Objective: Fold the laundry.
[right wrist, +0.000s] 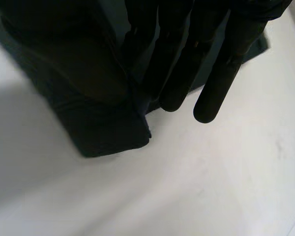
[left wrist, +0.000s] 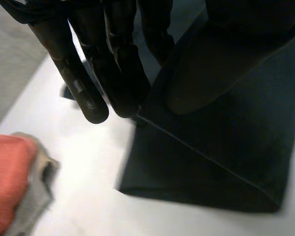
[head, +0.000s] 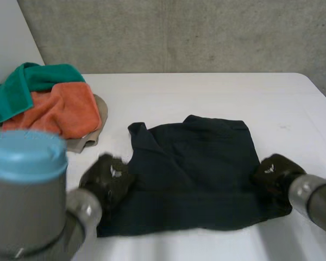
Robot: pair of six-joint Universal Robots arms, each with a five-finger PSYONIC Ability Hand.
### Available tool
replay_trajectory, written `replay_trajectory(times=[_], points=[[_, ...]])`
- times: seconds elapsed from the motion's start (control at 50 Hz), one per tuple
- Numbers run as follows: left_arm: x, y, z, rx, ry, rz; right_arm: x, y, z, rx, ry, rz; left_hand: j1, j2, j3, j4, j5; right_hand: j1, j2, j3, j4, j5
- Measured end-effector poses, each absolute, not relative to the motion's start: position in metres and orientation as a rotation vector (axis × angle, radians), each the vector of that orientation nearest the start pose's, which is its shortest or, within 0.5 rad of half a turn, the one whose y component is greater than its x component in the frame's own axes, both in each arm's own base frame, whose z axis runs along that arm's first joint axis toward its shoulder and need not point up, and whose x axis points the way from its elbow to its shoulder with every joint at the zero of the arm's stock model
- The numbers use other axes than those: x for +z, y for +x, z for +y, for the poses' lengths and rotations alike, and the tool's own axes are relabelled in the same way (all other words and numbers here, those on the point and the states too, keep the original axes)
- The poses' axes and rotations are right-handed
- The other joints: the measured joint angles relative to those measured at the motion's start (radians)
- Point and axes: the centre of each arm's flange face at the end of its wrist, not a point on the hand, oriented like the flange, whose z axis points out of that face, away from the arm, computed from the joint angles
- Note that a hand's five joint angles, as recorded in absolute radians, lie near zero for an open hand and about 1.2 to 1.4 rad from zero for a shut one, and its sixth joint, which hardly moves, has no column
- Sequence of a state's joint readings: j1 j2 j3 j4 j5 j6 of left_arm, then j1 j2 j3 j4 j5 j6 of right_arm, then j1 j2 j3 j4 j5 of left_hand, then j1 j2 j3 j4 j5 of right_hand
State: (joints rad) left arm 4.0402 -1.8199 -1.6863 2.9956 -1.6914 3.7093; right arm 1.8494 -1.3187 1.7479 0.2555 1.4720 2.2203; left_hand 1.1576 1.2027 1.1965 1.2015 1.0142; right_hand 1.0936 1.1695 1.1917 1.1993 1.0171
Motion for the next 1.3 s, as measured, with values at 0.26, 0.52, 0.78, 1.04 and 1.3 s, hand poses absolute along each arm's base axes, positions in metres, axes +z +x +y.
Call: replay_trajectory(times=[0.26, 0.52, 0.78, 1.04, 1.3], points=[[0.263, -0.352, -0.300, -2.153, 1.098, 1.831, 0.283, 0.267, -0.343, -2.470, -1.376, 2.053, 0.000, 0.000, 0.000, 0.000, 0.000, 0.000, 0.000, 0.004, 0.000, 0.001], [0.431, -0.332, -0.330, -2.657, 0.490, 1.082, 0.407, 0.282, -0.363, -3.229, -0.782, 1.188, 0.000, 0.000, 0.000, 0.001, 0.000, 0.000, 0.000, 0.004, 0.000, 0.002], [0.318, -0.325, -0.311, -2.416, 0.770, 1.563, 0.305, 0.290, -0.356, -2.747, -1.174, 1.744, 0.000, 0.000, 0.000, 0.000, 0.000, 0.000, 0.000, 0.004, 0.000, 0.001], [0.247, -0.304, -0.227, -2.111, 1.080, 1.897, 0.261, 0.262, -0.298, -2.085, -1.402, 2.227, 0.000, 0.000, 0.000, 0.001, 0.000, 0.000, 0.008, 0.004, 0.000, 0.002], [0.154, -0.315, -0.265, -1.843, 1.152, 2.076, 0.163, 0.276, -0.330, -1.874, -1.423, 2.313, 0.000, 0.000, 0.000, 0.001, 0.000, -0.163, -0.213, -0.236, -0.243, -0.233]])
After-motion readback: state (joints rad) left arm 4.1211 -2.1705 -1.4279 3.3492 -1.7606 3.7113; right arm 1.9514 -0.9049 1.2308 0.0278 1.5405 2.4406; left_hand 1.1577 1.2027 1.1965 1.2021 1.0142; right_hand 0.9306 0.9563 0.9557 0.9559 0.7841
